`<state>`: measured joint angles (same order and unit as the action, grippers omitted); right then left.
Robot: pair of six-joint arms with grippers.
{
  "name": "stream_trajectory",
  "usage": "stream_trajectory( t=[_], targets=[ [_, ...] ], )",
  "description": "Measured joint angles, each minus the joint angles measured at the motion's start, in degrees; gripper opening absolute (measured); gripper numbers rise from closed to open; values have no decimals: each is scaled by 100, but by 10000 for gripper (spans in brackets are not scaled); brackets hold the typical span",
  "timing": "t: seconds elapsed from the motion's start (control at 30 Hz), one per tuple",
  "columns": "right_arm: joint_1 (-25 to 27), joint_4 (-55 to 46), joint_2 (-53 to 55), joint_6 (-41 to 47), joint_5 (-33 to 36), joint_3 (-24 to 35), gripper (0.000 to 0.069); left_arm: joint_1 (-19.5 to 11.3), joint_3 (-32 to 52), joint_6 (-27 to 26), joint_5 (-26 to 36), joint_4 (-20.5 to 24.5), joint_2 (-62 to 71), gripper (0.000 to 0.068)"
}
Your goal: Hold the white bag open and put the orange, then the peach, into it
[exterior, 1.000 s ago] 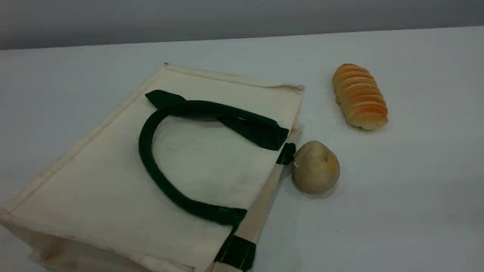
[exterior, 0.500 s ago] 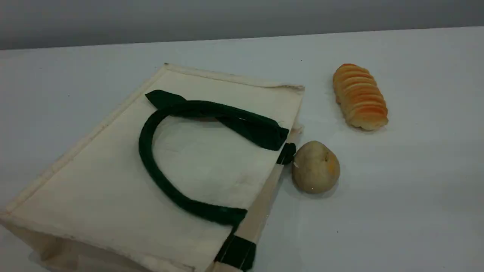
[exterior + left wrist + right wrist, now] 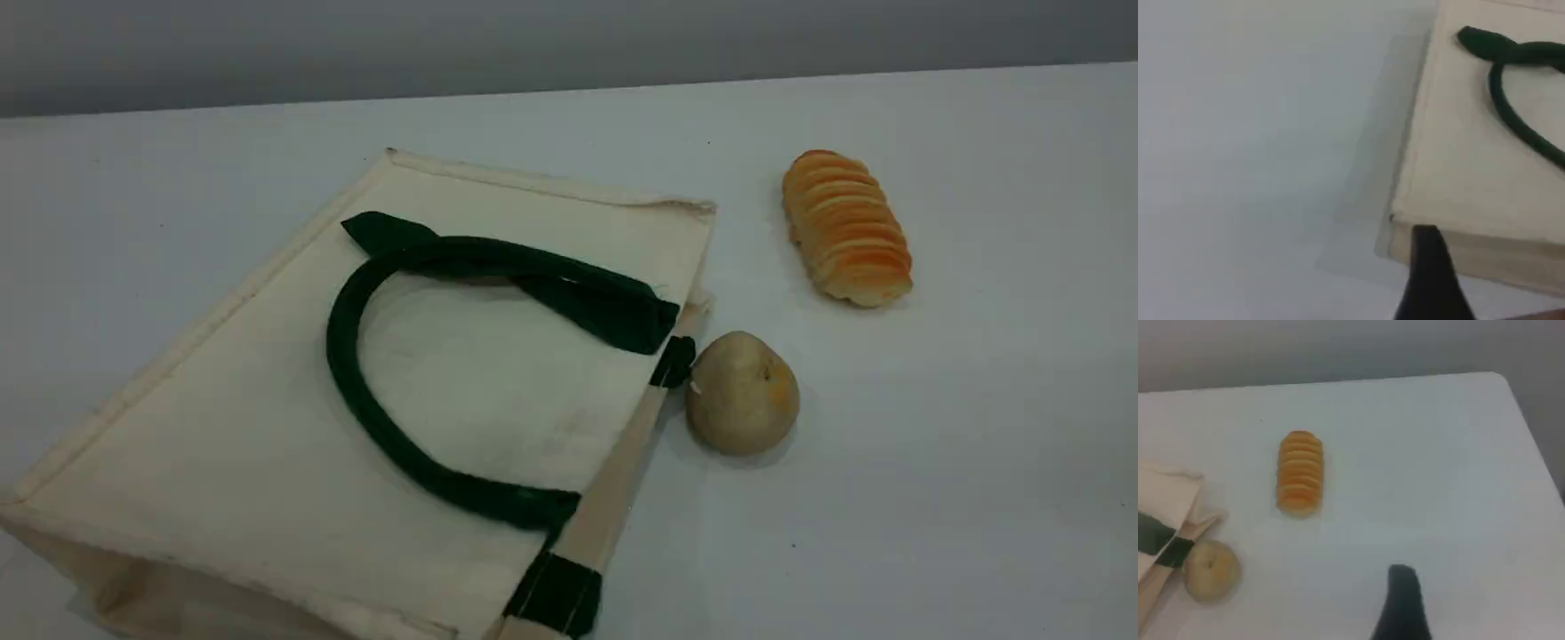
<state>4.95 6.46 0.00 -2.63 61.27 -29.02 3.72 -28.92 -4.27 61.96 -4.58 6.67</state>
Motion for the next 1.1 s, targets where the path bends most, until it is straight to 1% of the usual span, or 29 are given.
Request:
stream_trajectory(
  t=[0.13,0.2,0.4,0.7,1.1],
  targets=[
    [0,0,0,0,0,5,498,-249,0,3,0,0,0,418],
    [0,0,0,0,-5,5,498,-309,0,7,-5,0,-59,418],
    [0,0,0,0,-11,5,498,-309,-16,7,33,0,-667,418],
    [0,-10,0,0,-11,5,477,-309,-22,7,26,0,-673,418],
    [0,-17,0,0,-16,5,477,-309,-22,7,21,0,-667,418]
  ],
)
